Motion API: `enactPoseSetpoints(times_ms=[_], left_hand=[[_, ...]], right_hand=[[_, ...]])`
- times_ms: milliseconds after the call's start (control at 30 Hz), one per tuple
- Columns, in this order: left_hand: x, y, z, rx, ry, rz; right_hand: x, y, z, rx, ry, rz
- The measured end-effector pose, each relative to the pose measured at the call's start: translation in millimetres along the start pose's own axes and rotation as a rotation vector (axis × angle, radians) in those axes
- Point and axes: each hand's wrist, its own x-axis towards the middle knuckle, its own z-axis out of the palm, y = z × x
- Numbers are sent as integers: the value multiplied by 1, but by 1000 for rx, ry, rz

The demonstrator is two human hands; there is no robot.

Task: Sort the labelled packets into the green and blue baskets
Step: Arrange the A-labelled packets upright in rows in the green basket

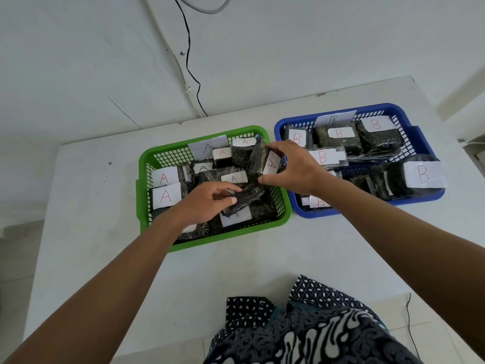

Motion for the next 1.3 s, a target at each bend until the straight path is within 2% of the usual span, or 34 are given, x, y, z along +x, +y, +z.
enactPoseSetpoints(times_ms=[100,233,433,533,600,667,767,833,900,1000,1100,1200,1300], left_hand=[[3,4,-15,-66,-25,-90],[3,-2,-33,-188,30,-218],[-3,-10,-49,-263,174,-328],[-4,-9,-49,-309,196,-367],[-5,-9,-52,-384,258,-383],[-6,-8,-53,-528,253,-376],[-10,-2,-52,-719,151,-360],[-10,1,-48,-745,136,-362],[-7,3,-40,-632,228,-326],[-4,-1,-19,-5,401,-114],[-3,-12,-3,425,272,-26],[0,-21,2,583,307,30],[4,-24,4,630,365,69]], right_hand=[[-1,-3,-1,-77,-85,-39],[-8,-2,2,-262,-234,-185],[-10,-6,18,-470,-489,-179],[-10,-10,21,-515,-451,-184],[-8,-19,25,-430,-307,-196],[-7,-29,29,-154,-182,-146],[2,-47,37,298,-196,-7],[9,-51,36,429,-210,53],[14,-47,32,458,-162,104],[21,-35,27,182,-1,147],[27,-25,31,-42,33,159],[30,-22,37,-110,77,139],[27,-23,42,-160,160,152]])
